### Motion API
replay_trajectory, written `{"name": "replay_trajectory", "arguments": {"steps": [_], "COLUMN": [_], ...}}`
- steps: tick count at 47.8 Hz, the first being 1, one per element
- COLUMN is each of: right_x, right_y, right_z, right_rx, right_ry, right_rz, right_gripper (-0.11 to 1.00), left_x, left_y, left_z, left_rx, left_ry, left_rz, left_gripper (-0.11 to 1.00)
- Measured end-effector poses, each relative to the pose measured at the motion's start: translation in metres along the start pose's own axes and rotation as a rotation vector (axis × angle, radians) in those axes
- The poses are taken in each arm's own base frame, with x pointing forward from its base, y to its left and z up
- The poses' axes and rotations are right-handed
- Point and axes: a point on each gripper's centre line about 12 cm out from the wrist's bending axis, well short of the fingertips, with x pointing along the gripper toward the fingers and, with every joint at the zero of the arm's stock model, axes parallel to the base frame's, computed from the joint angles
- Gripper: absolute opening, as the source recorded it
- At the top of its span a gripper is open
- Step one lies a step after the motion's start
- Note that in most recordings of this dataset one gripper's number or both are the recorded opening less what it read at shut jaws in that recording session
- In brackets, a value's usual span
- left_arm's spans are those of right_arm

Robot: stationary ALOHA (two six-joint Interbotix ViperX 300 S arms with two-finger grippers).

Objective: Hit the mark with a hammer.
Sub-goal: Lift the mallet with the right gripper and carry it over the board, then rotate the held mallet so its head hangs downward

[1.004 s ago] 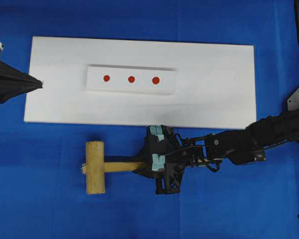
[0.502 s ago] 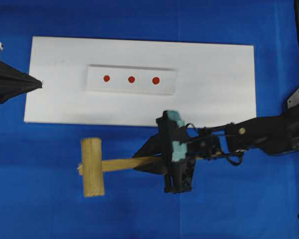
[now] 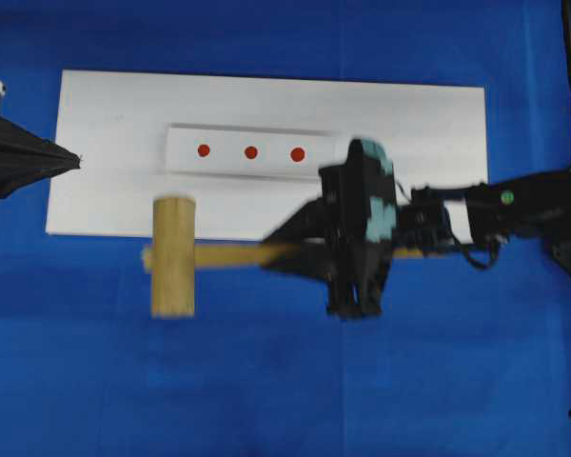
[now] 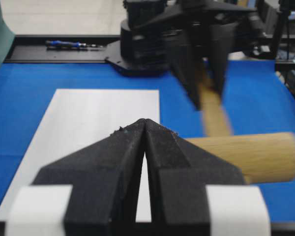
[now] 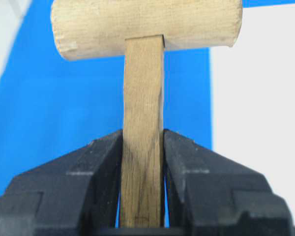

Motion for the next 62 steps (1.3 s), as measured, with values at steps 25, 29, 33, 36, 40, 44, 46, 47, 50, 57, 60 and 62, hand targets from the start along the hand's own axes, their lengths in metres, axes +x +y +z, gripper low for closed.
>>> {"name": "replay_trajectory", "arguments": {"steps": [25,29,33,36,40,44,46,47,50,57,60,62], "right_x": [-0.006,-0.006,-0.006,-0.008,-0.011,-0.013,-0.014,-0.014,-0.015,-0.016,-0.016,-0.016], "right_y": [-0.079,-0.078,-0.078,-0.077,-0.074,-0.072,-0.072,-0.072,-0.071,-0.071,-0.071,-0.070], "right_z": [0.023,0.023,0.024,0.027,0.033,0.040,0.041,0.042,0.044,0.045,0.045,0.047], "right_rx": [-0.112,-0.150,-0.229,-0.317,-0.423,-0.536,-0.608,-0.653,-0.759,-0.986,-1.039,-1.076], "right_ry": [-0.019,-0.015,-0.012,-0.016,-0.044,-0.079,-0.088,-0.095,-0.106,-0.106,-0.105,-0.113], "right_rz": [-0.193,-0.190,-0.187,-0.183,-0.180,-0.183,-0.188,-0.190,-0.198,-0.218,-0.226,-0.231], "right_gripper": [0.09,0.09,0.09,0.09,0.10,0.09,0.10,0.09,0.09,0.10,0.09,0.09], "left_x": [0.000,0.000,0.000,0.000,0.000,0.000,0.000,0.000,0.000,0.000,0.000,0.000], "left_y": [0.000,0.000,0.001,0.000,0.000,0.001,0.001,0.001,0.000,0.001,0.000,0.000], "left_z": [0.000,0.000,0.000,0.000,0.000,0.000,0.000,0.000,0.000,0.000,0.000,0.000], "left_rx": [-0.004,-0.006,-0.007,-0.012,-0.026,-0.038,-0.047,-0.050,-0.058,-0.070,-0.073,-0.073], "left_ry": [0.000,0.000,0.000,0.002,0.000,0.002,0.001,0.001,0.002,0.000,0.000,0.000], "left_rz": [0.001,0.001,0.003,0.002,0.002,0.003,0.004,0.004,0.002,0.004,0.002,0.002], "left_gripper": [0.00,0.00,0.00,0.00,0.00,0.00,0.00,0.00,0.00,0.00,0.00,0.00]}}
